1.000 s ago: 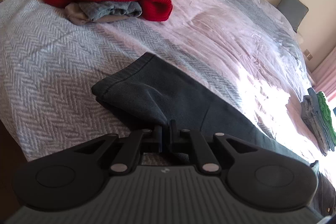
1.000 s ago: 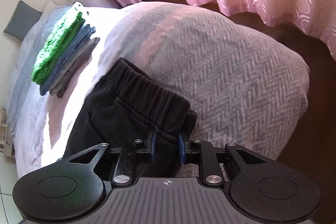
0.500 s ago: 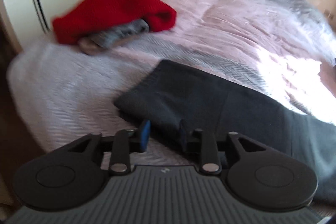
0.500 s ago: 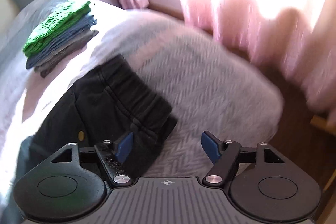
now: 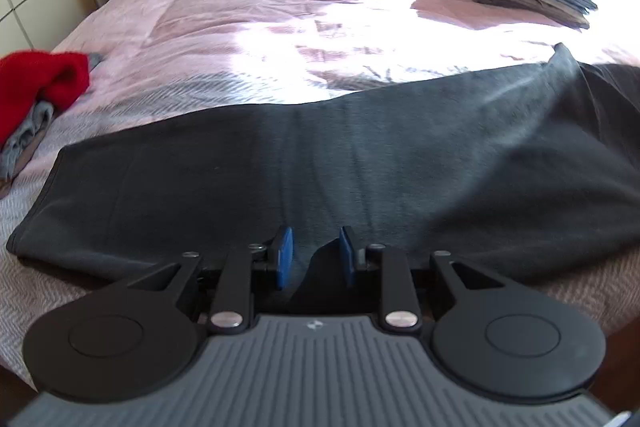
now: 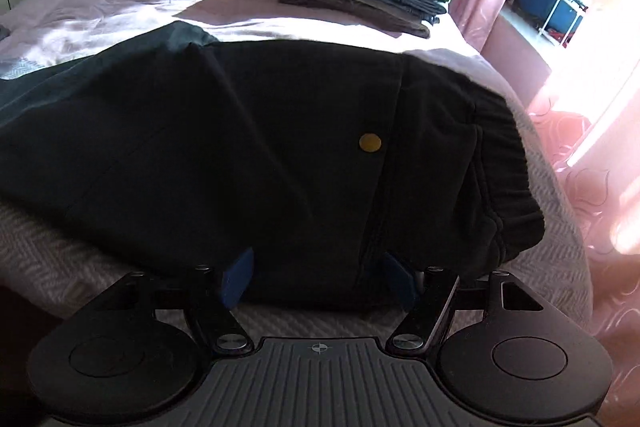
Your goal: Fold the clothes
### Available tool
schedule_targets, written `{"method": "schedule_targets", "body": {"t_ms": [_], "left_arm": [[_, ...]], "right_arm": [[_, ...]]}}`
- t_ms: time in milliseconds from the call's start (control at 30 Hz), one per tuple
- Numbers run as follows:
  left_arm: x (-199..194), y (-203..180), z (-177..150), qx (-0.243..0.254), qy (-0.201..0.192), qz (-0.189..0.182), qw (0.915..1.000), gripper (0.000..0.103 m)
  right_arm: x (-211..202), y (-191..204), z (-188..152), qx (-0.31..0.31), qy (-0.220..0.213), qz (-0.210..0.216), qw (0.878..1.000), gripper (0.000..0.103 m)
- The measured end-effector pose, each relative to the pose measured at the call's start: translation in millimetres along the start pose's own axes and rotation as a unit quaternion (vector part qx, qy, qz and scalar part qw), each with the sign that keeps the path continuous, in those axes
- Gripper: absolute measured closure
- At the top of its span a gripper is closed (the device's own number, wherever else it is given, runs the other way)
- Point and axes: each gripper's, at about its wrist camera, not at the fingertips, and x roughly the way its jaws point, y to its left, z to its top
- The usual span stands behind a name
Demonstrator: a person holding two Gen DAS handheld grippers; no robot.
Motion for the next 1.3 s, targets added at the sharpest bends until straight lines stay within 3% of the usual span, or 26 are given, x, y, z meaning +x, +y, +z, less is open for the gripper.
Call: {"method": "schedule_targets", "body": {"t_ms": [133,200,300,400,467,600,700,767,800,833,867,900,933,967,1067,1133,1167,1200,1267,1300], "left_arm": [[-8,8,25,0.013,0.027,0.014,0.9994,0.080],[-18,8,42,0.008,0.016,-0.003,0.9998,0.080],[-15,-2,75,-0.002,0.005,-0.065,0.9979,0.079],[8,-22,111,-0.014,-0.001,-0.144,0.9895,0.075],[32,-42,137,-0.031,0.012,-0.195,0.9802,0.070],[86,-85,180,-0.079,0.056,-0.303,0.9482,0.056],[122,-121,198,-0.090,0.092,-0.348,0.9287,0.053],[142,-138,200,-0.097,0.117,-0.365,0.9184,0.053],[149,-145,200,-0.097,0.128,-0.371,0.9147,0.054],[157,-151,200,-0.098,0.139,-0.376,0.9108,0.057],[163,-157,199,-0.095,0.146,-0.384,0.9068,0.070],[166,-162,198,-0.088,0.148,-0.395,0.9025,0.103],[168,-165,196,-0.081,0.144,-0.401,0.9012,0.103],[165,-167,195,-0.071,0.128,-0.400,0.9049,0.103],[160,-173,183,-0.021,0.071,-0.369,0.9266,0.100],[156,-182,174,0.006,0.040,-0.339,0.9401,0.099],[150,-186,171,0.019,0.023,-0.320,0.9470,0.093],[142,-188,170,0.034,0.004,-0.299,0.9537,0.084],[125,-182,169,0.029,-0.029,-0.273,0.9612,0.076],[116,-175,168,0.015,-0.041,-0.267,0.9627,0.079]], "right_arm": [[-10,-13,21,0.015,0.021,0.014,1.000,0.033],[-17,-33,38,0.060,0.008,0.020,0.998,0.033],[-23,-71,64,0.143,-0.023,0.022,0.989,0.033],[-1,-125,92,0.225,-0.040,0.001,0.974,0.032],[19,-158,107,0.274,-0.037,0.006,0.961,0.032],[72,-206,113,0.363,0.023,0.091,0.927,0.032],[95,-218,105,0.401,0.046,0.139,0.904,0.033],[98,-220,99,0.408,0.041,0.155,0.899,0.034],[98,-221,98,0.406,0.039,0.163,0.898,0.059],[96,-222,96,0.405,0.035,0.171,0.898,0.066],[93,-222,94,0.400,0.030,0.173,0.899,0.073],[89,-222,93,0.391,0.023,0.170,0.904,0.090],[85,-221,92,0.385,0.017,0.166,0.908,0.094],[83,-219,90,0.382,0.012,0.158,0.911,0.095],[82,-207,87,0.363,0.007,0.120,0.924,0.096],[87,-201,82,0.368,0.007,0.100,0.924,0.096],[88,-197,82,0.367,0.005,0.088,0.926,0.096],[85,-193,85,0.359,0.002,0.068,0.931,0.092],[74,-181,93,0.335,-0.002,0.006,0.942,0.067],[63,-172,98,0.316,-0.013,-0.039,0.948,0.059]]}}
